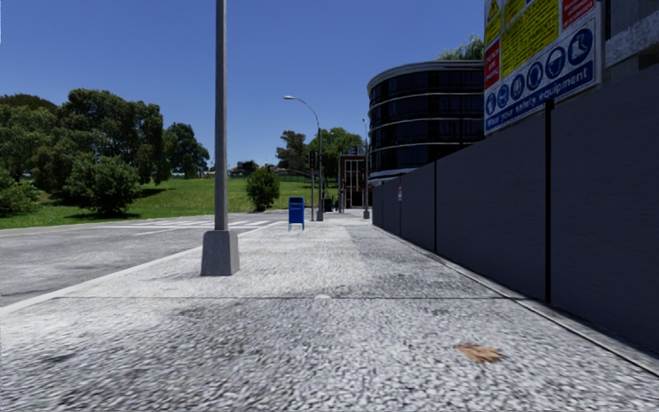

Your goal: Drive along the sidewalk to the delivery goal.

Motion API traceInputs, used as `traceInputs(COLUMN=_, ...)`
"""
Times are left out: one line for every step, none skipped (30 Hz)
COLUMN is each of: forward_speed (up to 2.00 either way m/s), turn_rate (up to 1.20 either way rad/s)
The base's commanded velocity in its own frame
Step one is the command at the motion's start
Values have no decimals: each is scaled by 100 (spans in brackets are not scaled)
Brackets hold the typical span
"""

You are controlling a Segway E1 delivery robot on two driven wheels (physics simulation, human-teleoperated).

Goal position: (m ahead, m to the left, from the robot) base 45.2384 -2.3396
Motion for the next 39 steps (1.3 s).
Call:
traceInputs(forward_speed=200, turn_rate=0)
traceInputs(forward_speed=200, turn_rate=0)
traceInputs(forward_speed=200, turn_rate=0)
traceInputs(forward_speed=200, turn_rate=0)
traceInputs(forward_speed=200, turn_rate=0)
traceInputs(forward_speed=200, turn_rate=0)
traceInputs(forward_speed=200, turn_rate=0)
traceInputs(forward_speed=200, turn_rate=0)
traceInputs(forward_speed=200, turn_rate=0)
traceInputs(forward_speed=200, turn_rate=0)
traceInputs(forward_speed=200, turn_rate=0)
traceInputs(forward_speed=200, turn_rate=0)
traceInputs(forward_speed=200, turn_rate=0)
traceInputs(forward_speed=200, turn_rate=0)
traceInputs(forward_speed=200, turn_rate=0)
traceInputs(forward_speed=200, turn_rate=0)
traceInputs(forward_speed=200, turn_rate=0)
traceInputs(forward_speed=200, turn_rate=0)
traceInputs(forward_speed=200, turn_rate=0)
traceInputs(forward_speed=200, turn_rate=0)
traceInputs(forward_speed=200, turn_rate=0)
traceInputs(forward_speed=200, turn_rate=0)
traceInputs(forward_speed=200, turn_rate=0)
traceInputs(forward_speed=200, turn_rate=0)
traceInputs(forward_speed=200, turn_rate=0)
traceInputs(forward_speed=200, turn_rate=0)
traceInputs(forward_speed=200, turn_rate=0)
traceInputs(forward_speed=200, turn_rate=0)
traceInputs(forward_speed=200, turn_rate=0)
traceInputs(forward_speed=200, turn_rate=0)
traceInputs(forward_speed=200, turn_rate=0)
traceInputs(forward_speed=200, turn_rate=0)
traceInputs(forward_speed=200, turn_rate=0)
traceInputs(forward_speed=200, turn_rate=0)
traceInputs(forward_speed=200, turn_rate=0)
traceInputs(forward_speed=200, turn_rate=0)
traceInputs(forward_speed=200, turn_rate=0)
traceInputs(forward_speed=200, turn_rate=0)
traceInputs(forward_speed=200, turn_rate=0)
